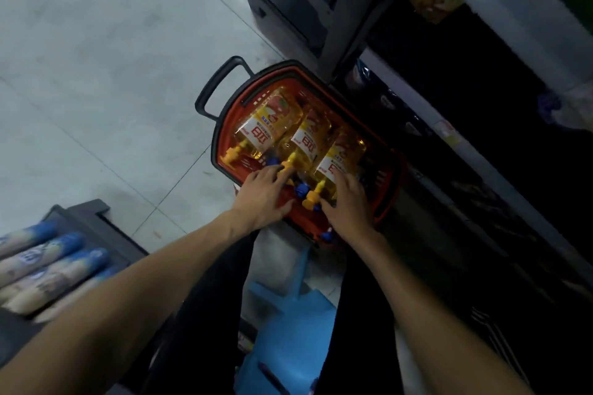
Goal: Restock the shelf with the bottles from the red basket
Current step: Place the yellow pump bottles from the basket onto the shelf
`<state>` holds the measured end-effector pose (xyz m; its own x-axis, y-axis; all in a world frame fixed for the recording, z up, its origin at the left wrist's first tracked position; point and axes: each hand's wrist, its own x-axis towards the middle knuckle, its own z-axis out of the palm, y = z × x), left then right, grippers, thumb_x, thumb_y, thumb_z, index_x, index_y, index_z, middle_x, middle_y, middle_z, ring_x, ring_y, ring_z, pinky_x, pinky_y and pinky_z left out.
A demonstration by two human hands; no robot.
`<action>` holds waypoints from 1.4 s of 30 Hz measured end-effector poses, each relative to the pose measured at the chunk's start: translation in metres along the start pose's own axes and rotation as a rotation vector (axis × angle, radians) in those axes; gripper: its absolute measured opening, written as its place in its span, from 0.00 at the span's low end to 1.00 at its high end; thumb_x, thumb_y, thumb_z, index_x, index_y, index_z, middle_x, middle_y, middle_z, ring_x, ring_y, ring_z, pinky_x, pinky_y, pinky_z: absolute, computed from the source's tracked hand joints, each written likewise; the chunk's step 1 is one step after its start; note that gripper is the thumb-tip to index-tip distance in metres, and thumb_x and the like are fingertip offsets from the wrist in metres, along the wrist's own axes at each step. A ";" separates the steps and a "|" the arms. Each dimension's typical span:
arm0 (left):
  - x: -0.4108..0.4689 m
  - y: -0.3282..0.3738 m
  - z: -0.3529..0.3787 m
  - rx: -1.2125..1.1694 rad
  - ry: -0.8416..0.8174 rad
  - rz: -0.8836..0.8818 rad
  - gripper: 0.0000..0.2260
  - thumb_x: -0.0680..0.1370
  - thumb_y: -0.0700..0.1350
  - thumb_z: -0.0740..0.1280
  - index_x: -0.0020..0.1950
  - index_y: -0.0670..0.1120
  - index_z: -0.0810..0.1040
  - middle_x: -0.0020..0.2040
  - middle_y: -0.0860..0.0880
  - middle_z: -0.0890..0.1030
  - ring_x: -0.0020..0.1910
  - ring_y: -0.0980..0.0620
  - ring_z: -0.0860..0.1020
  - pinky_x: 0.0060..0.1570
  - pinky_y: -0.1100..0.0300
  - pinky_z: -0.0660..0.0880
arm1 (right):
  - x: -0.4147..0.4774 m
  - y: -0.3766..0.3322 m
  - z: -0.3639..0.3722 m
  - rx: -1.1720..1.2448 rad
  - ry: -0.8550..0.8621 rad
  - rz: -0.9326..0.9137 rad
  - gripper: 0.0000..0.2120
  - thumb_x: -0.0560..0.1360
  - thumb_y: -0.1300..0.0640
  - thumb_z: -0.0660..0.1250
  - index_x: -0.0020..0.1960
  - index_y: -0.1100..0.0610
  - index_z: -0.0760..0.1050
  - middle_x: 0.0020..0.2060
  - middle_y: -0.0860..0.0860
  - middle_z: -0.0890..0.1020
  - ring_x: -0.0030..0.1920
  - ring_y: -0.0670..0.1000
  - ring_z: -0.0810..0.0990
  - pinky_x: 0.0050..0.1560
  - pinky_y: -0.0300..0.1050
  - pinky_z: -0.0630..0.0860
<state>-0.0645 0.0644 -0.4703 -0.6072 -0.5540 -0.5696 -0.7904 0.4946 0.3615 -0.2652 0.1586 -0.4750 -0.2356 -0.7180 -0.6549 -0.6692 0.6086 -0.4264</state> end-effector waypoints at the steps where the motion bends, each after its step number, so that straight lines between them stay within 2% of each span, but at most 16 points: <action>1: -0.001 0.007 0.006 0.007 0.037 -0.011 0.33 0.78 0.61 0.64 0.79 0.48 0.65 0.73 0.42 0.74 0.71 0.41 0.73 0.71 0.46 0.68 | 0.001 0.008 0.001 -0.014 -0.001 -0.014 0.38 0.77 0.50 0.71 0.81 0.53 0.55 0.77 0.56 0.62 0.77 0.59 0.62 0.73 0.56 0.69; 6: 0.017 0.045 0.047 0.018 0.218 0.015 0.28 0.79 0.58 0.65 0.76 0.46 0.72 0.69 0.42 0.78 0.67 0.42 0.76 0.67 0.46 0.71 | 0.004 0.053 0.010 -0.130 0.046 -0.092 0.38 0.76 0.58 0.70 0.81 0.54 0.55 0.79 0.62 0.57 0.79 0.63 0.55 0.75 0.61 0.65; 11: 0.063 0.063 0.077 0.061 0.304 0.100 0.29 0.81 0.59 0.60 0.79 0.46 0.67 0.73 0.40 0.73 0.69 0.41 0.74 0.67 0.45 0.71 | 0.024 0.085 0.014 -0.134 0.048 -0.121 0.43 0.76 0.57 0.72 0.82 0.52 0.49 0.80 0.61 0.53 0.79 0.63 0.55 0.74 0.59 0.68; 15: 0.091 0.057 0.087 0.020 0.348 0.059 0.29 0.81 0.57 0.60 0.80 0.47 0.64 0.73 0.40 0.71 0.64 0.39 0.75 0.59 0.46 0.74 | 0.053 0.087 0.014 -0.122 0.096 -0.142 0.47 0.75 0.61 0.72 0.83 0.49 0.46 0.80 0.60 0.51 0.79 0.64 0.54 0.72 0.63 0.70; 18: 0.100 0.049 0.092 0.023 0.379 0.027 0.28 0.81 0.60 0.58 0.77 0.46 0.68 0.69 0.42 0.74 0.60 0.41 0.77 0.57 0.47 0.75 | 0.072 0.089 0.017 -0.207 0.141 -0.256 0.46 0.76 0.65 0.69 0.83 0.46 0.45 0.80 0.58 0.51 0.80 0.62 0.52 0.74 0.62 0.66; 20: 0.110 0.046 0.090 0.051 0.365 0.033 0.28 0.79 0.62 0.56 0.73 0.47 0.72 0.63 0.44 0.76 0.55 0.44 0.78 0.53 0.48 0.76 | 0.085 0.091 0.021 -0.254 0.125 -0.314 0.49 0.74 0.66 0.70 0.82 0.43 0.44 0.80 0.58 0.51 0.80 0.62 0.52 0.74 0.63 0.67; 24: 0.132 0.038 0.079 0.086 0.389 0.162 0.25 0.76 0.61 0.57 0.64 0.46 0.75 0.54 0.43 0.76 0.43 0.45 0.77 0.38 0.53 0.77 | 0.106 0.083 0.024 -0.358 0.050 -0.329 0.48 0.73 0.58 0.73 0.80 0.45 0.43 0.77 0.60 0.52 0.78 0.65 0.56 0.71 0.61 0.69; 26: 0.135 0.032 0.076 0.159 0.383 0.258 0.25 0.76 0.61 0.57 0.63 0.46 0.75 0.53 0.43 0.76 0.42 0.45 0.77 0.37 0.56 0.75 | 0.114 0.082 0.016 -0.428 0.036 -0.363 0.47 0.72 0.53 0.74 0.78 0.46 0.44 0.75 0.58 0.54 0.76 0.64 0.58 0.67 0.58 0.71; 29: 0.134 0.024 0.069 0.233 0.356 0.321 0.28 0.75 0.63 0.52 0.64 0.47 0.76 0.53 0.45 0.77 0.40 0.47 0.78 0.35 0.52 0.79 | 0.119 0.086 0.002 -0.466 0.060 -0.481 0.44 0.70 0.48 0.75 0.77 0.47 0.51 0.71 0.55 0.60 0.71 0.59 0.65 0.62 0.54 0.73; 32: 0.130 0.027 0.064 0.295 0.321 0.274 0.25 0.77 0.63 0.55 0.67 0.50 0.74 0.57 0.48 0.76 0.43 0.49 0.78 0.39 0.52 0.79 | 0.118 0.089 0.001 -0.574 0.122 -0.586 0.41 0.71 0.50 0.74 0.77 0.49 0.56 0.68 0.53 0.66 0.67 0.57 0.70 0.61 0.52 0.75; 34: 0.124 0.033 0.064 0.361 0.305 0.238 0.23 0.80 0.60 0.61 0.70 0.50 0.73 0.61 0.49 0.75 0.48 0.48 0.78 0.42 0.53 0.79 | 0.111 0.090 0.010 -0.655 0.174 -0.578 0.41 0.72 0.52 0.74 0.78 0.51 0.54 0.67 0.53 0.68 0.66 0.56 0.71 0.61 0.51 0.74; 37: 0.114 0.044 0.064 0.407 0.311 0.214 0.22 0.81 0.57 0.64 0.73 0.51 0.72 0.64 0.49 0.76 0.55 0.46 0.79 0.42 0.56 0.76 | 0.093 0.095 0.023 -0.716 0.250 -0.554 0.41 0.75 0.57 0.71 0.80 0.54 0.51 0.66 0.56 0.69 0.64 0.58 0.72 0.60 0.52 0.73; 42: 0.102 0.055 0.074 0.274 0.428 0.124 0.13 0.81 0.56 0.63 0.61 0.52 0.79 0.58 0.48 0.82 0.54 0.45 0.81 0.46 0.51 0.80 | 0.071 0.105 0.038 -0.640 0.289 -0.464 0.41 0.77 0.56 0.69 0.82 0.51 0.48 0.66 0.59 0.69 0.66 0.63 0.72 0.58 0.55 0.75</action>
<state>-0.1636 0.0843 -0.5628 -0.7193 -0.6758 -0.1609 -0.6947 0.6994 0.1684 -0.3255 0.1847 -0.5901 0.0488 -0.9594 -0.2778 -0.9927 -0.0158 -0.1199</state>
